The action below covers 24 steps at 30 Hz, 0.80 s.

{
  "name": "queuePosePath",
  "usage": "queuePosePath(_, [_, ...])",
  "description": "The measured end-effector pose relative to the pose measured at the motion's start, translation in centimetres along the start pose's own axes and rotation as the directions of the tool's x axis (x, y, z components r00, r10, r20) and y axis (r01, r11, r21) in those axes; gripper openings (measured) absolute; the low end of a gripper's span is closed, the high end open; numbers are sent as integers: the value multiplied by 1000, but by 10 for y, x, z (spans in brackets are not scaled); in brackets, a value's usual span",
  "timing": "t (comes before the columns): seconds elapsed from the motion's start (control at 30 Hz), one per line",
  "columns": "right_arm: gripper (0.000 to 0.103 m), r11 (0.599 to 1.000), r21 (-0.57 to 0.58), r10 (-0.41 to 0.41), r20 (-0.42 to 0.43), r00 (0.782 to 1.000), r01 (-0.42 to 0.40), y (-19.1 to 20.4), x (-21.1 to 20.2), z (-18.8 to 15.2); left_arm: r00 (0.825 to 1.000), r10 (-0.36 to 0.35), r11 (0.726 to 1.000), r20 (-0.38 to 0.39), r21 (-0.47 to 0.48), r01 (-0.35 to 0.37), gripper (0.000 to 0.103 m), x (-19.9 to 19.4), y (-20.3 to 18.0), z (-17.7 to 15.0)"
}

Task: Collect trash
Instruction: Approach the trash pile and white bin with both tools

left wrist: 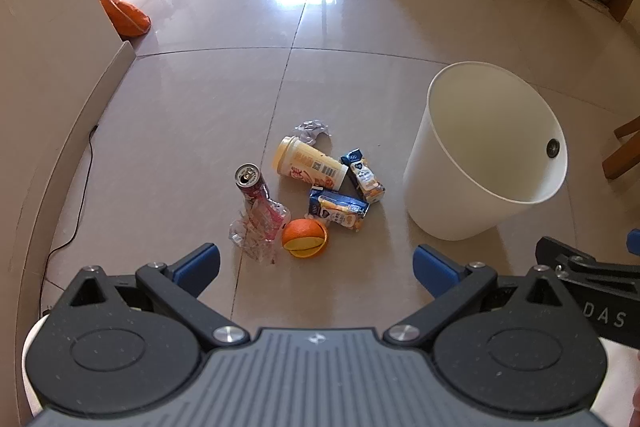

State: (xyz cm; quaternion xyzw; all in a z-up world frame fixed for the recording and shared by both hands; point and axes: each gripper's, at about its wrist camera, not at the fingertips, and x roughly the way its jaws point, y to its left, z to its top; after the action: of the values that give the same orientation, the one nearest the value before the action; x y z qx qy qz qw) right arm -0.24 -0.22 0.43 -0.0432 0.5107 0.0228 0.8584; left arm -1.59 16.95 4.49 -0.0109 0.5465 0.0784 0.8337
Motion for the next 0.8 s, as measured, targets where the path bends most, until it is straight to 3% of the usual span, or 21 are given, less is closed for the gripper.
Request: queuePosePath(0.8, [103,999,25,21,0,1000,-21,-8,-1,9,1000,8,1000,-3,11,-8,102,0,-2,9])
